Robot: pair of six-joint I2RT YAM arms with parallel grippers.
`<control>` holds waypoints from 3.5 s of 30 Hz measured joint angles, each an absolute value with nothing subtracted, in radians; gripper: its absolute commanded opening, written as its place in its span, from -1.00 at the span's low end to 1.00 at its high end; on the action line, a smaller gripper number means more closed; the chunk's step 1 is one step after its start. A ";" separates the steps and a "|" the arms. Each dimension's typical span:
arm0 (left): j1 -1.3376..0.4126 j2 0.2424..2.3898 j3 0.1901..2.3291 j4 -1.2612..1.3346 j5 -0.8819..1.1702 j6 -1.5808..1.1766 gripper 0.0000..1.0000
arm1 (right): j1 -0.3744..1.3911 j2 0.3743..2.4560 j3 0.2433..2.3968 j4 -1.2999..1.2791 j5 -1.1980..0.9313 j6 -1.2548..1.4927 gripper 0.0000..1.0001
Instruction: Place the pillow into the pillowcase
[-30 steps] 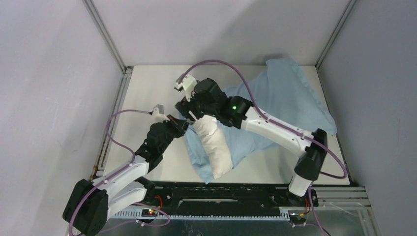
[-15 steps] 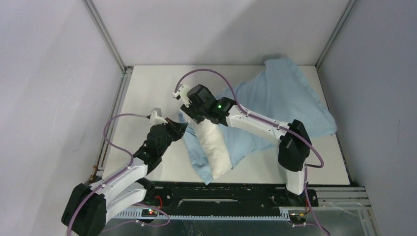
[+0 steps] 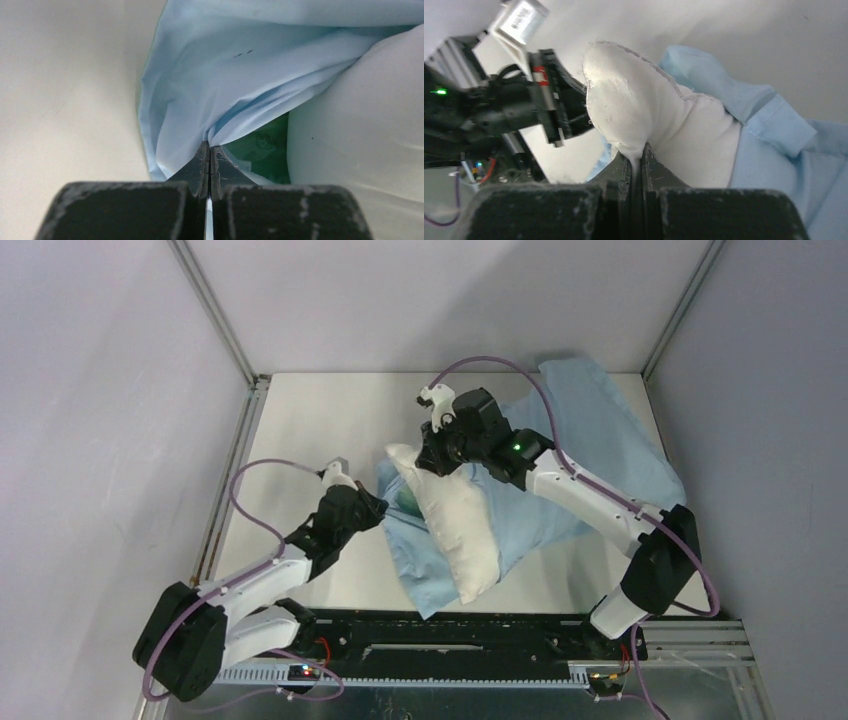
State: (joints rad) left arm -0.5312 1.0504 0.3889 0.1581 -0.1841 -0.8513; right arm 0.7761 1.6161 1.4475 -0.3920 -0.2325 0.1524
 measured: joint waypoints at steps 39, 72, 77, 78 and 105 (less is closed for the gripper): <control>-0.575 1.193 0.579 0.111 -0.329 -0.770 -1.00 | 0.807 1.508 1.415 -0.439 -0.257 0.205 -1.00; -0.532 0.592 0.527 0.089 -0.082 -0.613 -0.95 | 0.798 2.089 1.893 -0.738 0.017 0.393 -1.00; -0.521 0.805 0.544 -0.025 -0.175 -0.665 -0.28 | 0.790 1.995 1.748 -0.667 -0.029 0.422 -1.00; -0.521 0.864 0.554 -0.038 -0.181 -0.672 -0.23 | 0.788 1.970 1.720 -0.658 -0.047 0.431 -1.00; -0.556 1.526 0.786 0.049 -0.287 -0.628 0.15 | 0.747 1.845 1.642 -0.600 -0.191 0.516 -1.00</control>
